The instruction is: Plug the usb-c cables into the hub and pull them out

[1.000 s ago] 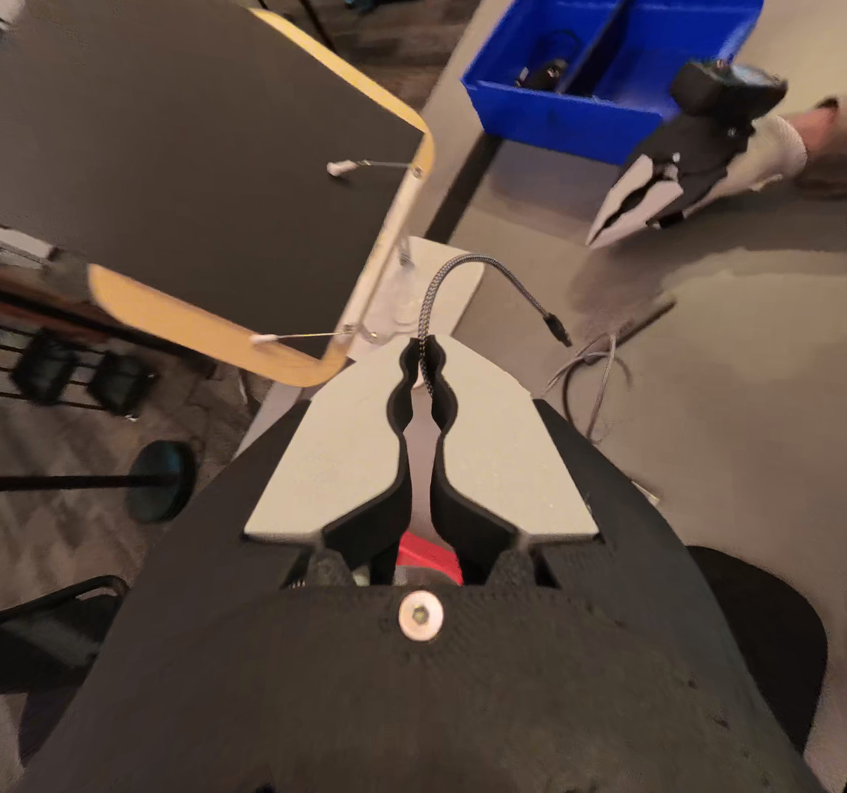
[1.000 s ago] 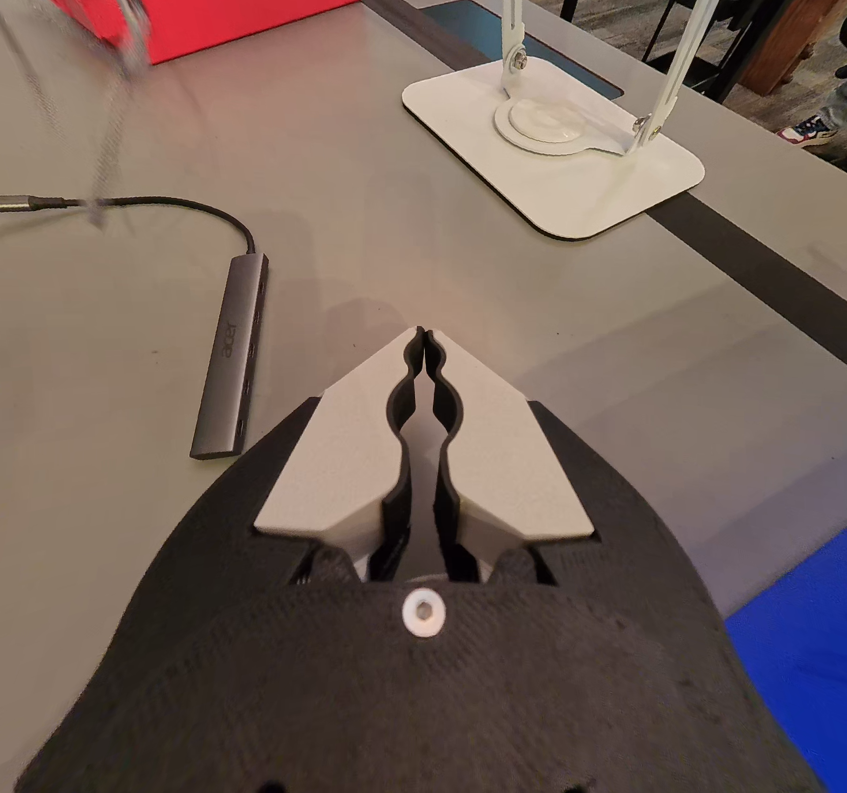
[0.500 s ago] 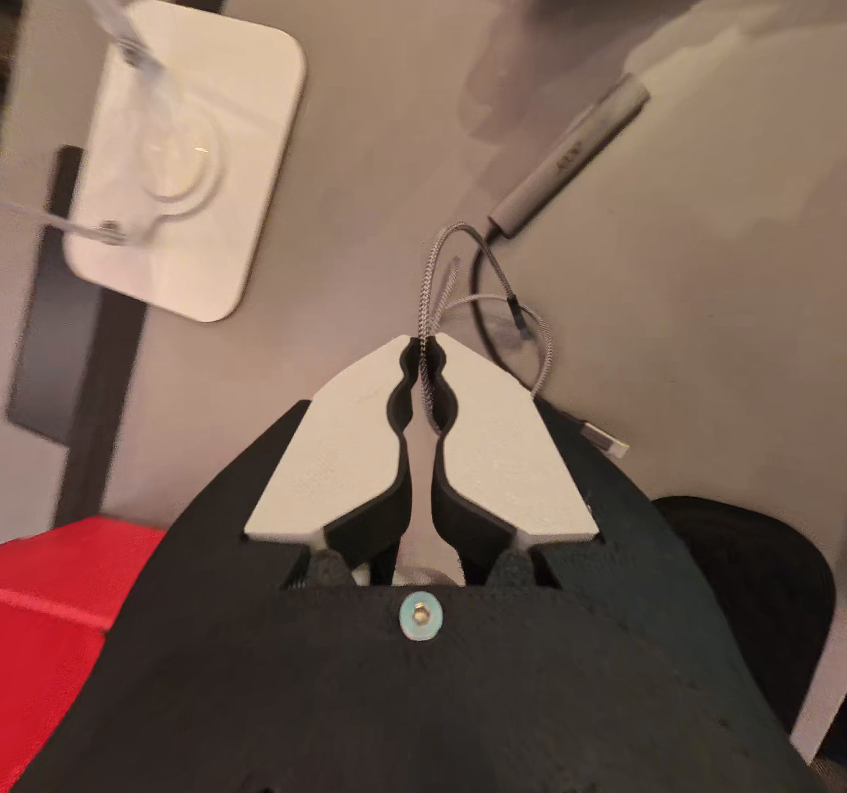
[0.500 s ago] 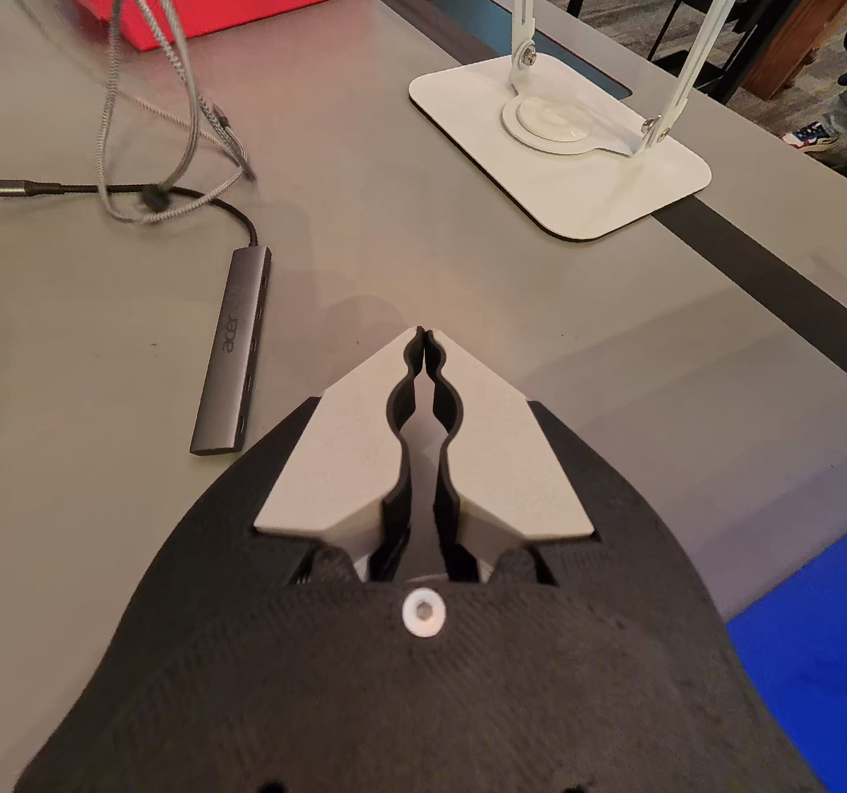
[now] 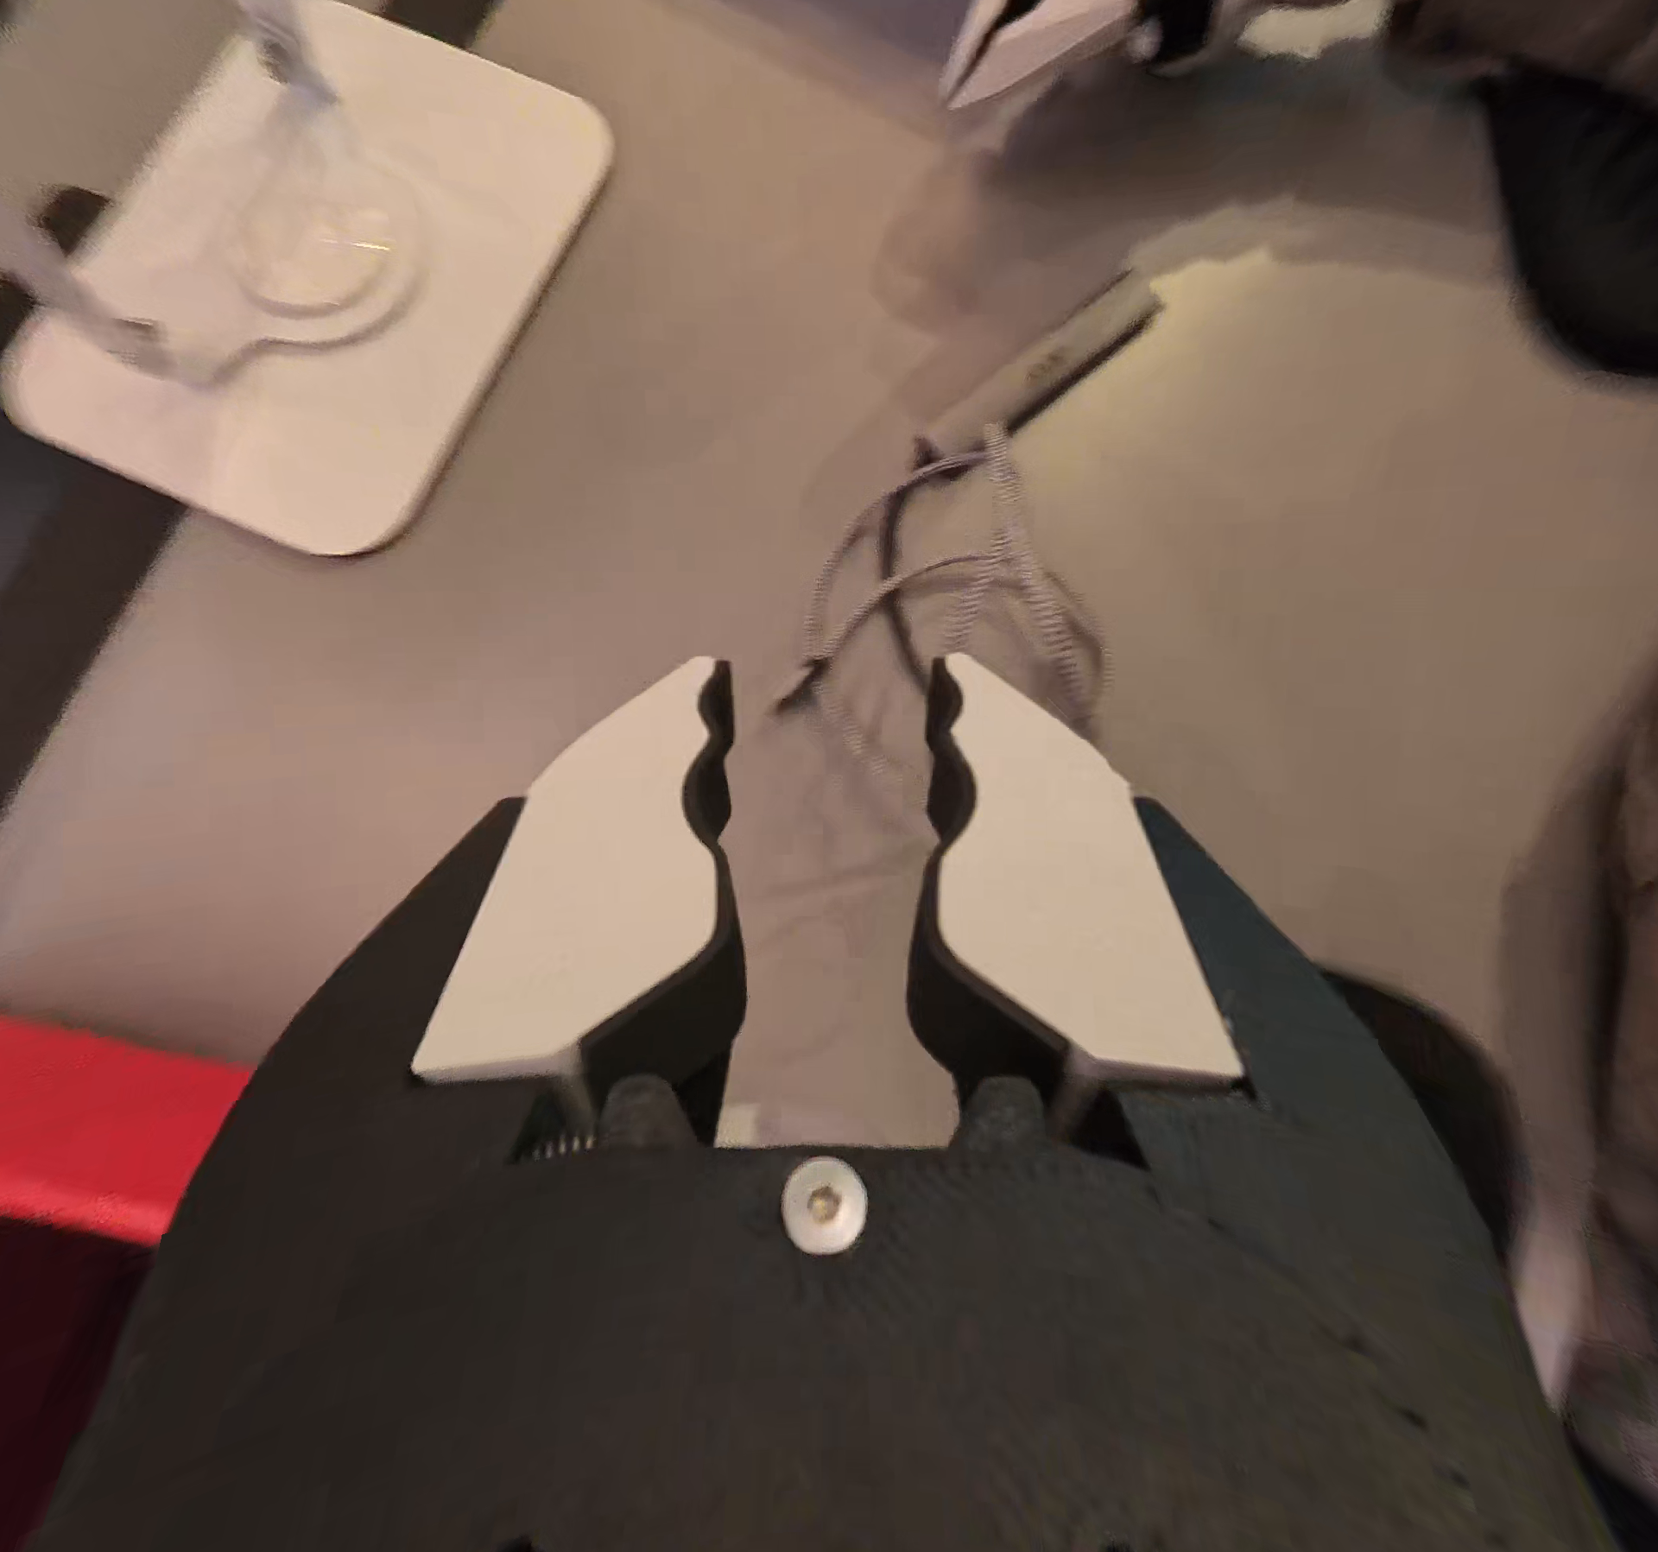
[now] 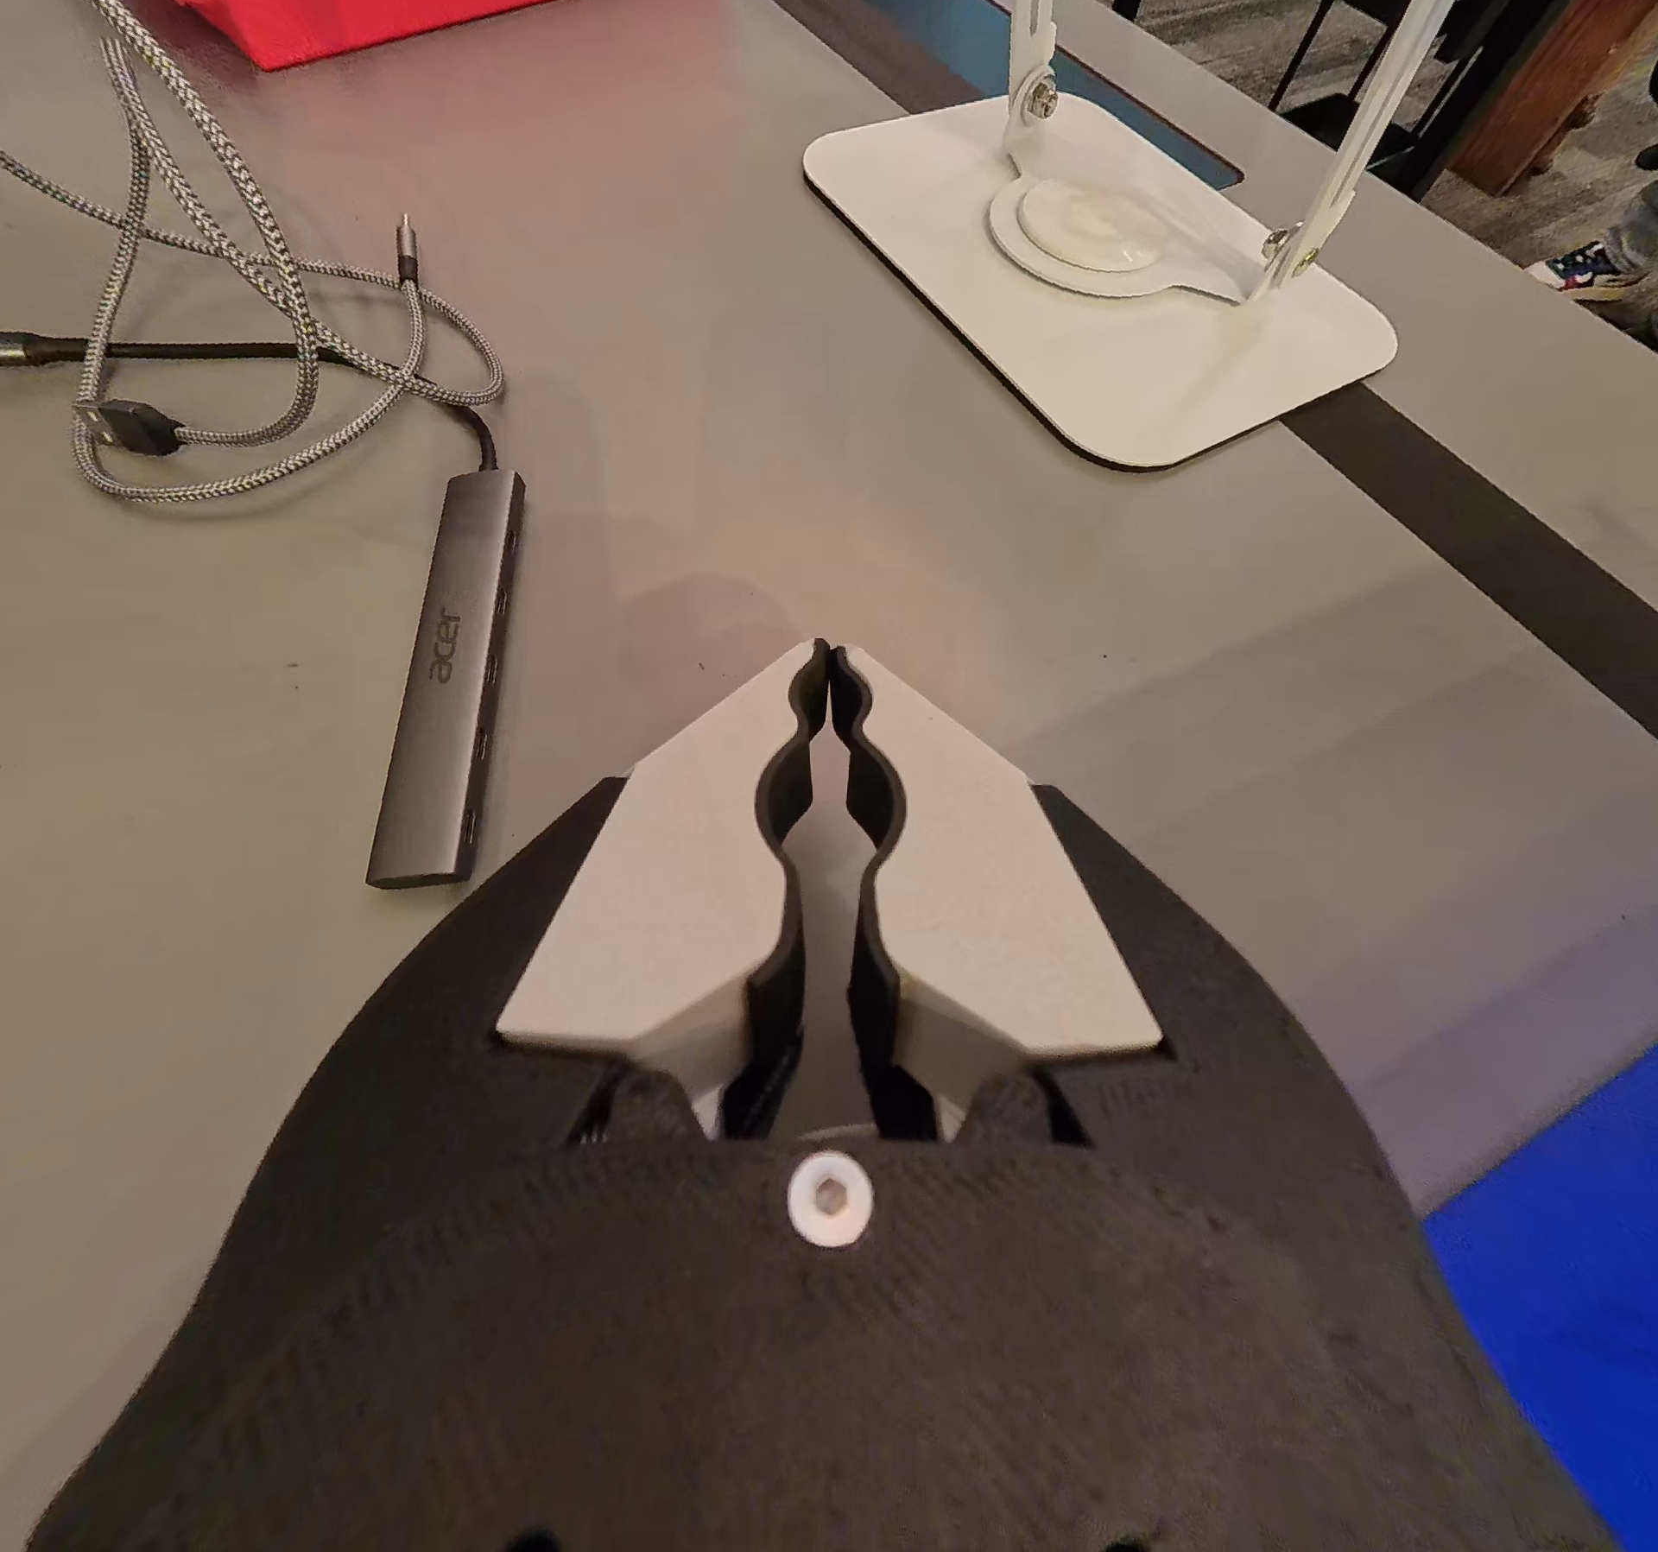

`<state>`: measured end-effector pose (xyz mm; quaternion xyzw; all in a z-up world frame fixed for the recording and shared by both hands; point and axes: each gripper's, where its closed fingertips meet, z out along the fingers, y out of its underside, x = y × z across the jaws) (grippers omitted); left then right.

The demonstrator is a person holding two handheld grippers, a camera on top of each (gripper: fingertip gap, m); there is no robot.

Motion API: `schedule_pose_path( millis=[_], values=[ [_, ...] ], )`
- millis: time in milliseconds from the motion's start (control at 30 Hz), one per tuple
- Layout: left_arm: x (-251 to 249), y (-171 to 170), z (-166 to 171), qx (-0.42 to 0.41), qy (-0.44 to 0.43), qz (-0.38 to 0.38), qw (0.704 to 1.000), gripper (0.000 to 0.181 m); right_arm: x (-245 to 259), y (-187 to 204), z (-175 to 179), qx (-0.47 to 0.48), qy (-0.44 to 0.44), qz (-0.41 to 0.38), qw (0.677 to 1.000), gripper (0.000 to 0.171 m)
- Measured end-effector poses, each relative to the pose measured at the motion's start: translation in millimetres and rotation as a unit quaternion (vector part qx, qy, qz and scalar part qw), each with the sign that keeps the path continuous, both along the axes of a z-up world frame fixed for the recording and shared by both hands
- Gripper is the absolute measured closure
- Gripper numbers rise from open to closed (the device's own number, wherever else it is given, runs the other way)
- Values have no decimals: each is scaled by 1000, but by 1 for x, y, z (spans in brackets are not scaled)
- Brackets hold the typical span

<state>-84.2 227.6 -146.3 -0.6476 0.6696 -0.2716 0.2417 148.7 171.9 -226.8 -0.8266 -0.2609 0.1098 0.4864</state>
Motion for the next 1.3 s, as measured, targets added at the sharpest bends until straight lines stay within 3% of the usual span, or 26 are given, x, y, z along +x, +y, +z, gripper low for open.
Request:
schedule_pose_path(
  millis=[100, 233, 433, 500, 567, 667, 833, 933, 1067, 1300],
  values=[
    [-2, 20, -21, 89, 75, -60, 991, 149, 0, 0, 0, 0, 0, 0, 1000, 171],
    [3, 21, -76, 113, 184, -150, 965, 149, 0, 0, 0, 2, 1, -1, 1000, 171],
    [10, 18, -118, 109, 239, -191, 946, 156, 0, 0, 1, 1, 4, 1, 1000, 171],
    [11, 13, -122, 91, 232, -199, 948, 173, 0, 0, 1, 2, 4, 2, 1000, 171],
    [13, 13, -121, 80, 223, -199, 951, 176, 0, 1, 1, 4, 2, 2, 1000, 171],
    [15, 14, -109, 80, 214, -209, 951, 176, -4, 2, 10, 25, -9, 6, 1000, 171],
    [21, 20, -58, 138, 223, -266, 928, 176, -38, 1, 61, 75, -3, 41, 996, 171],
    [31, 22, -20, 239, 252, -321, 881, 176, -71, -4, 91, 46, 68, 86, 993, 171],
    [57, 9, 26, 362, 272, -397, 798, 176, -108, -9, 124, 2, 208, 171, 963, 163],
    [99, -32, 58, 478, 255, -485, 687, 176, -137, -14, 123, -54, 299, 255, 918, 156]
  ],
)
